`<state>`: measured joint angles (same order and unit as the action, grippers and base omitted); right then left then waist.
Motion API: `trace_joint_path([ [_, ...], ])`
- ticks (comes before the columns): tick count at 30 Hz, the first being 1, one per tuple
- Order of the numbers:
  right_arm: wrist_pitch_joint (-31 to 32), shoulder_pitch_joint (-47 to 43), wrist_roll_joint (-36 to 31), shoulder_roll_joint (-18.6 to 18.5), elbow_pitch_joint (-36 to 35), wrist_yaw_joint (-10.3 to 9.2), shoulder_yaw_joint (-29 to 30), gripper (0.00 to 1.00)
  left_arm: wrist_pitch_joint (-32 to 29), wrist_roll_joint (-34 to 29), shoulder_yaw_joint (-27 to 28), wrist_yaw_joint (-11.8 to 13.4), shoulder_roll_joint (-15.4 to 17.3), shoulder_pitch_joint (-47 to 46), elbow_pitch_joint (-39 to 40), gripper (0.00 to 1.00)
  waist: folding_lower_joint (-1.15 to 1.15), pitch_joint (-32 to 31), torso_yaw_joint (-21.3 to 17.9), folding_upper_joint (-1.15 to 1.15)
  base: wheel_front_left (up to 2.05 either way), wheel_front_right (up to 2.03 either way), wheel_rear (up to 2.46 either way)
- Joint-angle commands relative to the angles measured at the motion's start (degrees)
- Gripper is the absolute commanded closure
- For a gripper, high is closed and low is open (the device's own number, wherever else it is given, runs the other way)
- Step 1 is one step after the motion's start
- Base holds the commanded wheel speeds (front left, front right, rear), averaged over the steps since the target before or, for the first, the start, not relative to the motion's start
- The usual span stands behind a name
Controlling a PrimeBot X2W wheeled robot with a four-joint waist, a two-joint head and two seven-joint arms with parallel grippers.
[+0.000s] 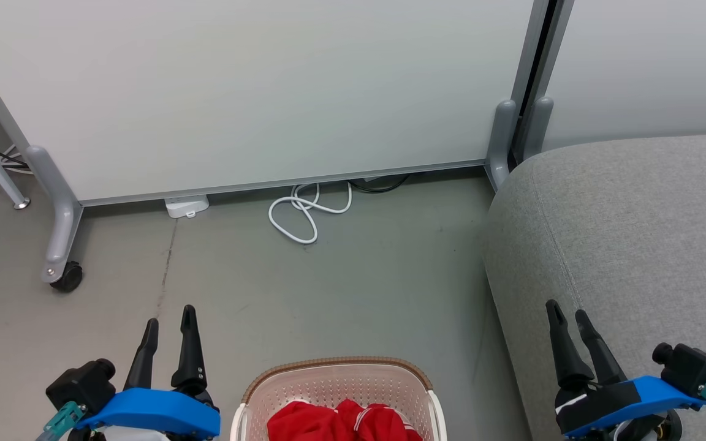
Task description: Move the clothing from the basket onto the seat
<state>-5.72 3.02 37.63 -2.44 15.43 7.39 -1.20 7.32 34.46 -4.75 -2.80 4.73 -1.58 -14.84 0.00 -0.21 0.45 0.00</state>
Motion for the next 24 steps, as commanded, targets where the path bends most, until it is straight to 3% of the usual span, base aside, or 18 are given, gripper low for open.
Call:
trace_joint_path([
  [1, -0.7, 0.0, -1.5, -0.4, -0.5, 0.09, -0.1, 0.00, 0.6, -1.5, -0.4, 0.2, 0.4, -0.4, 0.4, 0.00, 0.00, 0.0, 0.0, 0.00, 0.00, 0.00, 0.00],
  [24, -2.6, -0.5, -14.6, -0.5, 0.2, 0.12, -0.6, 0.00, 3.9, -14.4, -2.7, 0.7, 0.9, -0.1, -0.8, 0.00, 0.00, -0.1, -0.2, 0.00, 0.00, 0.00, 0.00],
])
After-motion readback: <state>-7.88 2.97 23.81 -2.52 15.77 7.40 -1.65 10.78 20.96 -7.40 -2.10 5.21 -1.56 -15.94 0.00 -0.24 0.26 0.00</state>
